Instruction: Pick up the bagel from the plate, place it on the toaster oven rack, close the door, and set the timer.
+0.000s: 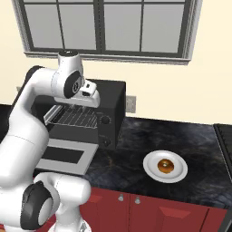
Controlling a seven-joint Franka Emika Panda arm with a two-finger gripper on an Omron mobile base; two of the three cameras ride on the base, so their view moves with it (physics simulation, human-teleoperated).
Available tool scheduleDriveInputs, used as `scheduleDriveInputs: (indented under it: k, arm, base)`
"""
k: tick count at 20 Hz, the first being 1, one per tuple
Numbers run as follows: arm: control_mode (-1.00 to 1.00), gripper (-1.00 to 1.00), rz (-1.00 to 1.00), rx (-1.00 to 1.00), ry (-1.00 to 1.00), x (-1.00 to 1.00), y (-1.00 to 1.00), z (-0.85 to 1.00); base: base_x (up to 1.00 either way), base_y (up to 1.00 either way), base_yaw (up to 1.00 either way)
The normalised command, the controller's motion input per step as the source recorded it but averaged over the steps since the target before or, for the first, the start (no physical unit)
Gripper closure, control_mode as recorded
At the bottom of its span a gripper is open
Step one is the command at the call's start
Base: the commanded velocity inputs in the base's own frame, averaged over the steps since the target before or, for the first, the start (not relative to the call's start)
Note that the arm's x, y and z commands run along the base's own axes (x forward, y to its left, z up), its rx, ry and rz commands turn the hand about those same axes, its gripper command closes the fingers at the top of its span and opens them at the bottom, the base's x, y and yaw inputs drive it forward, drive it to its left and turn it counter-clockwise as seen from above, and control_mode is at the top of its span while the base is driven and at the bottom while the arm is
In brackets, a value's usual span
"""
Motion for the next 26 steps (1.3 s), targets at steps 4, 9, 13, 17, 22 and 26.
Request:
scheduleDriveInputs:
  k: [4,9,13,17,22,26]
  arm:
    - [-1.0,-1.0,0.0,-0.01,-0.01,-0.02,0.06,0.0]
    - [-1.0,-1.0,0.05,-0.17,0.0,-0.2,0.65,-0.03]
    - [-1.0,-1.0,0.07,-0.26,0.0,-0.23,0.77,-0.14]
    - [-1.0,-1.0,0.09,-0.32,0.0,-0.2,0.7,-0.36]
    - [-1.0,-1.0,0.08,-0.29,0.0,-0.13,0.45,-0.46]
    - [-1.0,-1.0,0.03,-0.18,-0.1,0.0,0.18,-0.54]
  base:
    - [0.0,0.0,0.0]
    - [0.0,0.0,0.0]
    - [0.0,0.0,0.0]
    - [0.0,0.0,0.0]
    - [0.0,0.0,0.0]
    - [0.0,0.0,0.0]
